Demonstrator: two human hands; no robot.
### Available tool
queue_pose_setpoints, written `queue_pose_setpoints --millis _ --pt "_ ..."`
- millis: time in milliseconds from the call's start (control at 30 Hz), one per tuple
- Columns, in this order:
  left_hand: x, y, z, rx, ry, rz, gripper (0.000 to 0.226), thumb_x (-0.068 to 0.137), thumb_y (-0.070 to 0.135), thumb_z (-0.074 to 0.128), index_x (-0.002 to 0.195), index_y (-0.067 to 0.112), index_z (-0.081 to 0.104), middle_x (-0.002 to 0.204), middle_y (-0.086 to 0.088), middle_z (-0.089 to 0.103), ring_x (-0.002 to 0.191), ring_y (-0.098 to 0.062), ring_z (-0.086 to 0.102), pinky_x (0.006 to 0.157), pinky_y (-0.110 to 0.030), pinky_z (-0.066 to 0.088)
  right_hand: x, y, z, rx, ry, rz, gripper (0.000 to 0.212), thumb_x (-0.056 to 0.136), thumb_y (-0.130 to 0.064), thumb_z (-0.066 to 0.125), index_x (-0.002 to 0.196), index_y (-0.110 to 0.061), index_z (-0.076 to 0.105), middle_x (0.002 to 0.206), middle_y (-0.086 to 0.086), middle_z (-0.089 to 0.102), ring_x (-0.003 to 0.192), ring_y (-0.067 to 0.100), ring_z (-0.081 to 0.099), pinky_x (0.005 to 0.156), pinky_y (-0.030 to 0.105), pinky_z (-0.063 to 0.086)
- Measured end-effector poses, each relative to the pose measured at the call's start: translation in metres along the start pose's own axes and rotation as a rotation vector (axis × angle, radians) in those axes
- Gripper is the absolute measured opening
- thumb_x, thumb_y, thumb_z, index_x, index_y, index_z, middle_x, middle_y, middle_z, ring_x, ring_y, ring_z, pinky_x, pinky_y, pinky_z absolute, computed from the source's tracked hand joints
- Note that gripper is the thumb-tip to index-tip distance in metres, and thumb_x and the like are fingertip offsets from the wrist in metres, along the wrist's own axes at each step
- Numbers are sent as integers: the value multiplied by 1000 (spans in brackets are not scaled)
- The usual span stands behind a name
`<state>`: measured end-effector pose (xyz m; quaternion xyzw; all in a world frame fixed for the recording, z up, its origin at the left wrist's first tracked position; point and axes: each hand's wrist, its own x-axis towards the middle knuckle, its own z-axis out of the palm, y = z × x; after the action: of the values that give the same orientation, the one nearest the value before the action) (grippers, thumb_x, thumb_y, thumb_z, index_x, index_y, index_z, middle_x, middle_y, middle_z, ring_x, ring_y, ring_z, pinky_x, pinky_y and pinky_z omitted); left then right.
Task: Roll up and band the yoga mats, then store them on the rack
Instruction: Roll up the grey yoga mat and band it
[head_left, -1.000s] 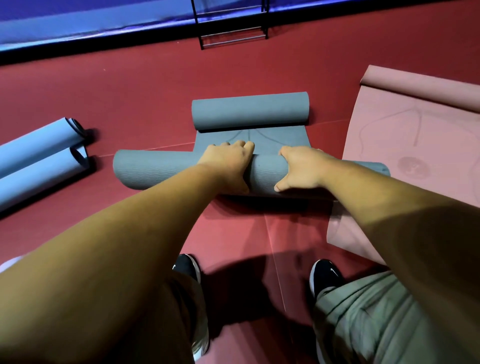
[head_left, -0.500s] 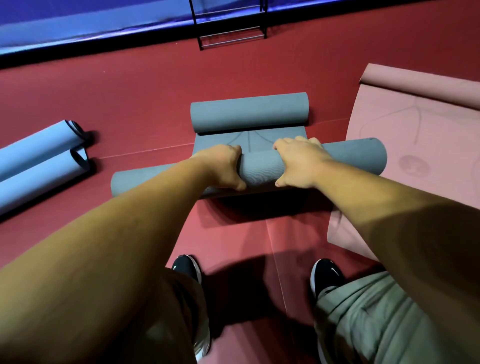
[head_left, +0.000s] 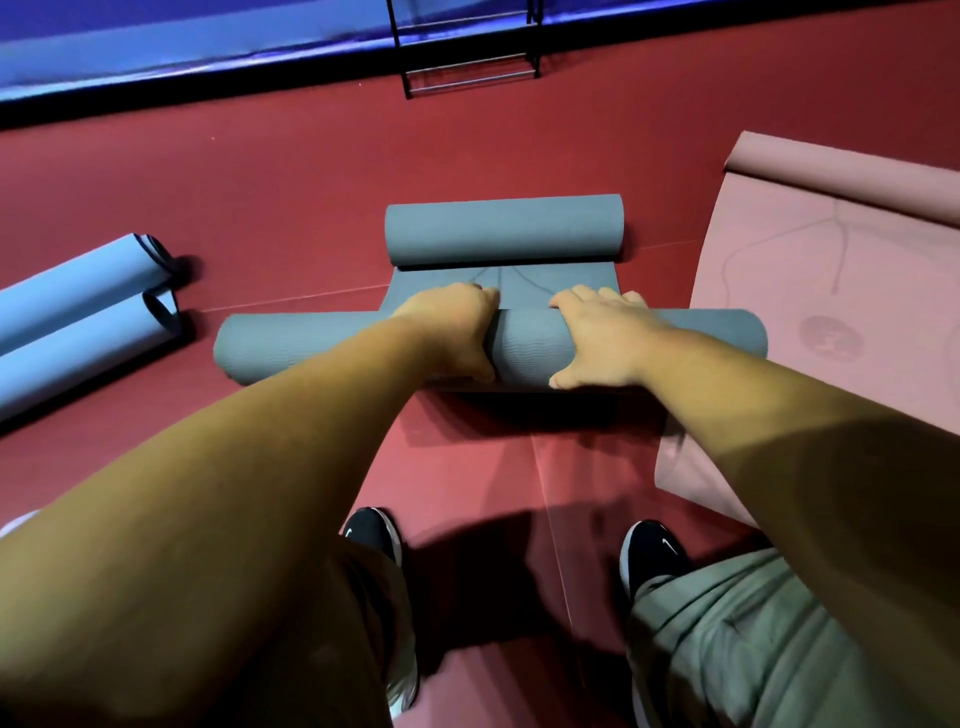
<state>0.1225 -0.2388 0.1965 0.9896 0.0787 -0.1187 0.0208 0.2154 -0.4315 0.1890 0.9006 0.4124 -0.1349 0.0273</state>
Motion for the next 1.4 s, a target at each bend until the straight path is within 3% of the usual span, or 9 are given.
queue_pose_setpoints --millis 100,200,467,567,767,967,1200,1300,1400 --pt "2 -3 -3 -64 -45 -40 68 56 61 89 102 22 58 94 1 59 93 -31 65 75 -41 56 0 -4 5 -82 94 -28 115 60 -71 87 152 -30 30 141 4 44 128 34 47 107 50 38" --pt "4 -3 -5 -88 -70 -41 65 58 61 89 103 21 63 93 0 64 89 -28 63 73 -36 54 1 -8 3 -78 148 -49 100 64 -61 90 143 -38 33 137 -2 47 122 35 50 99 54 41" --pt "-2 1 5 127 -71 -10 101 58 70 87 134 16 48 133 -8 49 129 -32 48 103 -51 50 1 -6 -6 12 -5 -22 85 69 -59 82 141 -39 41 138 -4 58 124 35 58 97 54 46" --pt "-6 4 7 277 -40 -63 111 55 72 91 136 15 42 135 -7 46 129 -32 47 101 -54 51 1 -3 -8 69 -41 -1 87 64 -62 83 139 -41 44 140 -5 61 127 32 60 99 53 48" --pt "-3 -2 -1 73 -50 -44 79 59 56 95 116 18 57 121 -6 60 110 -31 61 87 -43 56 3 0 -4 25 -68 -5 104 70 -71 80 155 -36 33 151 1 50 136 35 50 108 51 41" --pt "0 -9 -5 35 -80 -36 64 61 57 91 103 18 64 103 -7 69 88 -29 59 71 -35 50 1 -2 5 -47 49 -19 112 62 -66 91 152 -36 31 139 3 45 126 34 48 102 49 40" --pt "-7 -4 1 192 -7 -25 91 65 69 80 134 19 49 134 -7 55 125 -34 54 101 -48 47 2 -3 -2 35 -4 11 93 70 -62 84 146 -38 37 135 -1 52 126 37 52 98 55 46" --pt "-8 2 6 315 6 -13 110 59 71 89 141 14 41 138 -7 46 130 -32 48 99 -50 48 2 -4 -6 52 -47 24 92 66 -63 84 144 -36 42 136 -1 56 126 37 56 97 54 50" --pt "-7 6 6 255 23 -18 102 61 61 94 137 15 44 136 -6 51 125 -33 52 94 -51 50 2 -4 -6 48 -62 24 93 66 -64 84 144 -36 42 137 -1 56 128 36 56 97 52 50"
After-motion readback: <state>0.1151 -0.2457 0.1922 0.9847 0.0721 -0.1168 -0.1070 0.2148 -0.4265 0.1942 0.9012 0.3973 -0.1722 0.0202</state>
